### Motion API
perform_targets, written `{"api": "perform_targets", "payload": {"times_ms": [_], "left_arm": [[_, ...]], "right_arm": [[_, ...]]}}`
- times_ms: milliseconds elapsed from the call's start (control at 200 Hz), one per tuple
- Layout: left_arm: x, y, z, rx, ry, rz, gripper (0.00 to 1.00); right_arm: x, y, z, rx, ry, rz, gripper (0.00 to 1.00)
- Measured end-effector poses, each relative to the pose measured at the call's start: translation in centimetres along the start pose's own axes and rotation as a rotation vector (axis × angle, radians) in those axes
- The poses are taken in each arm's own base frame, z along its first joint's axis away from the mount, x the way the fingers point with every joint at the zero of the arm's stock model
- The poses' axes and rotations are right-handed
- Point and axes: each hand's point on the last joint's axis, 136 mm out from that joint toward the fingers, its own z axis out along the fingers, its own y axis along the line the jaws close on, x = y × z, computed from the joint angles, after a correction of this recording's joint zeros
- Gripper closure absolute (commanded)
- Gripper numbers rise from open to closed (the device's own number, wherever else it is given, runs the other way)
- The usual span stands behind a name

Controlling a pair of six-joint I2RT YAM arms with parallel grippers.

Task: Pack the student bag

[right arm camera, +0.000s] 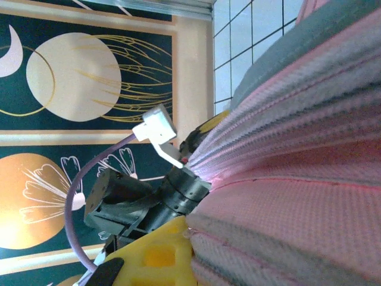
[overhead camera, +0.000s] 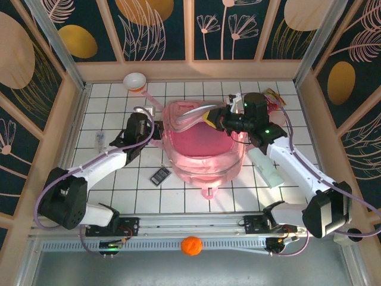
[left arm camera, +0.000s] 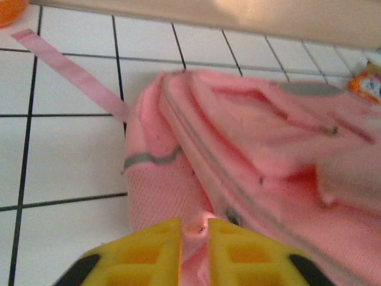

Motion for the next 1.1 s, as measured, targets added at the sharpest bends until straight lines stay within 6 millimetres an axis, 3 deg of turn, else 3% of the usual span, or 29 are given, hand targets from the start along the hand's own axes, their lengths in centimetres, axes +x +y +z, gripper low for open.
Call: {"api": "perform_targets", "payload": {"times_ms": [80,215,360,505,641,811,1016,1101], "left_arm": [[-1.6,-0.2,-0.6,-0.001,-0.022,0.002,0.45],[-3.8,-0.9,-3.2,0.004,-0.055,-0.020,0.36],[-4.9,-1.6,-5.9,0.031,-0.078,-0.024,0.29],[-5.7,-3.5,-8.0,0.128,-0.105,0.044,0.22],[-6.0,-5.9,-9.0,0.255,-0.134,0.229,0.20],[-5.7,-7.9,-7.9,0.343,-0.147,0.513,0.17],[-6.6,-11.9,-3.7,0.396,-0.161,0.801,0.15],[-6.4,-13.2,-1.6,0.395,-0.161,0.860,0.23]], "right_arm": [[-1.0,0.0,0.8,-0.005,-0.008,-0.005,1.00],[-3.6,0.4,3.1,-0.019,-0.019,-0.032,1.00],[-6.4,0.9,5.4,-0.024,-0.028,-0.066,1.00],[-6.8,0.7,5.7,-0.017,-0.030,-0.068,1.00],[-6.3,0.2,5.2,0.001,-0.040,-0.057,1.00],[-5.2,-0.1,4.9,0.014,-0.033,-0.051,1.00],[-4.5,0.0,5.2,0.016,-0.014,-0.049,1.00],[-4.2,0.0,5.4,0.016,-0.008,-0.049,1.00]]}}
